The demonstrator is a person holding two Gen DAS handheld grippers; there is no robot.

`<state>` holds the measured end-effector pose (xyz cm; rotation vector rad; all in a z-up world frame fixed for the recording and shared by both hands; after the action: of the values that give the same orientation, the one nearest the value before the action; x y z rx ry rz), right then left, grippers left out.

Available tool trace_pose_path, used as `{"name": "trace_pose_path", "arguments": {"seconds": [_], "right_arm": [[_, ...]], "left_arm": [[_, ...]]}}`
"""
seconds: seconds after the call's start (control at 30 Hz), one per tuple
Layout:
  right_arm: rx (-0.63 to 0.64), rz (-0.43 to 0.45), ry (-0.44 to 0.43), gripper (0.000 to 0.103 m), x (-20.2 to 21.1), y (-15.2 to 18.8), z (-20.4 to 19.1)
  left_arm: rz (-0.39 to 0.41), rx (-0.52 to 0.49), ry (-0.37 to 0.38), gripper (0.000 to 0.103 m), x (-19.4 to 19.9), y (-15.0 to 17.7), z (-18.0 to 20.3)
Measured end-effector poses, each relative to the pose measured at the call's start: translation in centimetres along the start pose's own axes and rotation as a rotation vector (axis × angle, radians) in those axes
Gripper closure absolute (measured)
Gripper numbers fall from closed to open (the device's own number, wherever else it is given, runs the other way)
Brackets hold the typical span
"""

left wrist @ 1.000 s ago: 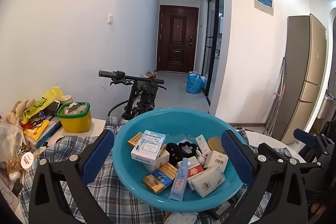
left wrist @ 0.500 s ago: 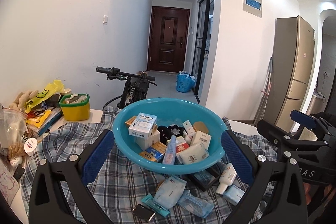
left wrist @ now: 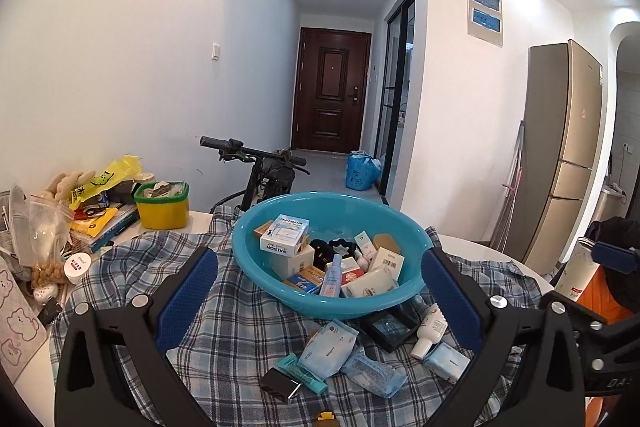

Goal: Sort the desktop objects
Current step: 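Withdraw both grippers up and back from the basin over the shirt, then lower the left gripper onto the black case while the right gripper approaches the blue wipes pack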

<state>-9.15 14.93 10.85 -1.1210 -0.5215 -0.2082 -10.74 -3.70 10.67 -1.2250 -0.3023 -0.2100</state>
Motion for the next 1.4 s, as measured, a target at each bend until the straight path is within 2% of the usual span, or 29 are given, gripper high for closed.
{"name": "trace_pose_path", "arguments": {"seconds": [0.23,0.33,0.43,0.57,0.73,0.83,0.97,1.17,1.4], "right_arm": [[-0.109,0.013,-0.118,0.0,3.2,1.2,1.1],[-0.13,0.032,-0.142,0.0,4.3,1.1,1.7],[-0.115,0.057,-0.151,0.0,4.4,0.5,1.9],[-0.138,0.028,-0.186,0.0,3.7,0.3,2.3],[-0.147,0.028,-0.176,0.0,3.6,0.9,2.0],[-0.135,0.008,-0.183,0.0,3.0,1.4,1.1],[-0.125,0.005,-0.136,0.0,2.6,2.2,0.7],[-0.116,-0.049,-0.162,0.0,1.3,4.5,-1.2],[-0.123,-0.112,-0.183,0.0,-0.4,8.2,-3.4]], "left_arm": [[-0.024,-0.011,-0.015,0.0,-0.9,1.4,-0.2],[-0.032,-0.019,-0.03,0.0,-1.5,1.7,-0.2],[-0.042,-0.012,-0.032,0.0,-1.9,1.8,-0.1],[-0.051,-0.013,-0.011,0.0,-1.9,2.1,0.3],[-0.037,-0.045,-0.013,0.0,-1.5,2.4,0.5],[-0.049,-0.015,-0.014,0.0,-1.6,2.6,-0.1],[-0.057,0.019,-0.005,0.0,-1.2,3.0,-0.8],[-0.158,0.032,-0.038,0.0,-1.2,5.5,-2.6],[-0.236,-0.025,-0.093,0.0,-0.8,9.0,-4.3]]}}
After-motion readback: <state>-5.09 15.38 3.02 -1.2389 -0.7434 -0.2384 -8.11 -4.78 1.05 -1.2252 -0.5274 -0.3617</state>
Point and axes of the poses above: each gripper's, at about its wrist camera, not at the fingertips, and x roughly against the way its jaws point, z to its right, y to its underside, the point moved 5 cm from there along -x, roughly the way its jaws point, and after that the axes turned 13 degrees about x, right-handed, at the moved point
